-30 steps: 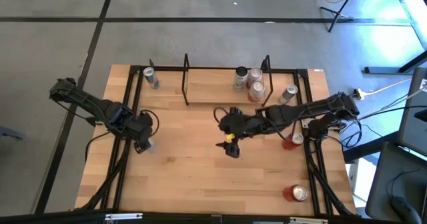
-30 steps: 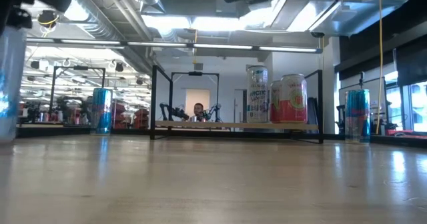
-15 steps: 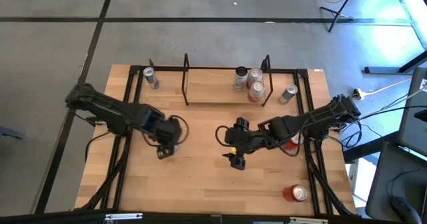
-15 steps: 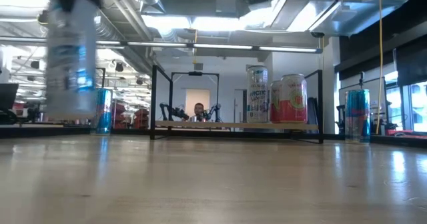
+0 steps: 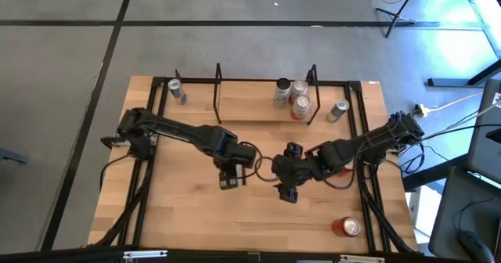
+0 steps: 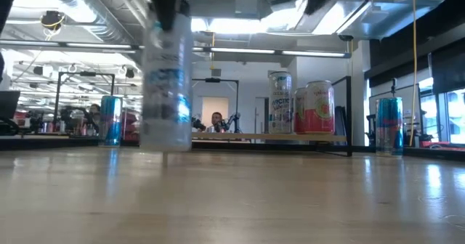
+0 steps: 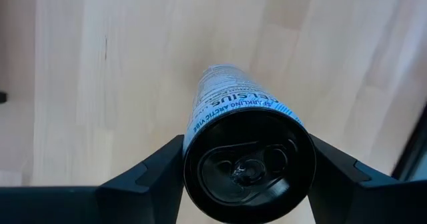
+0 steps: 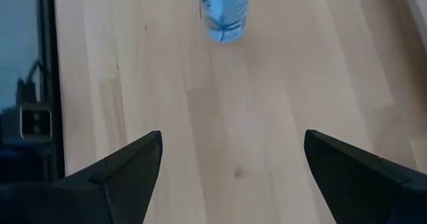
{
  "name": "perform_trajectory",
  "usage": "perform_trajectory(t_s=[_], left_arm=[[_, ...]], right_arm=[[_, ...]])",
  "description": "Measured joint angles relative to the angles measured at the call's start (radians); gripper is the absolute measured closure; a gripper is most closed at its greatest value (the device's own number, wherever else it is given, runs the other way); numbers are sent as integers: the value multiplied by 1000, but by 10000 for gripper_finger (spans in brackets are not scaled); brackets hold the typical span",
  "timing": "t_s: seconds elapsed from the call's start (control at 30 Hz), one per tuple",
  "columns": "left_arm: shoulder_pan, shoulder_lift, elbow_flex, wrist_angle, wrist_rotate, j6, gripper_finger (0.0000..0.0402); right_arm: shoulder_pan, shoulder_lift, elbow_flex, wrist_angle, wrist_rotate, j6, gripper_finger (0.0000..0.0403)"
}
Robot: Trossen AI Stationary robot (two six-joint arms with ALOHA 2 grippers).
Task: Place canned beverage on shelf
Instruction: Put the white soda can on the shelf
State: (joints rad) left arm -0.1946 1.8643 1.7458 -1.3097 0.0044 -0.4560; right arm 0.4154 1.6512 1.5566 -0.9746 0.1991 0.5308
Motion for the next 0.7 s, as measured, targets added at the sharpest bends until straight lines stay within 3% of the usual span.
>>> perform_trajectory(t_s=[0.33, 0.7], left_arm=[[43, 69, 27, 45, 21, 12, 166], [41, 68, 29, 47, 21, 13, 107]], right_arm=[[105, 0, 0, -173, 131, 150, 54], [109, 0, 0, -172, 151, 171, 54]])
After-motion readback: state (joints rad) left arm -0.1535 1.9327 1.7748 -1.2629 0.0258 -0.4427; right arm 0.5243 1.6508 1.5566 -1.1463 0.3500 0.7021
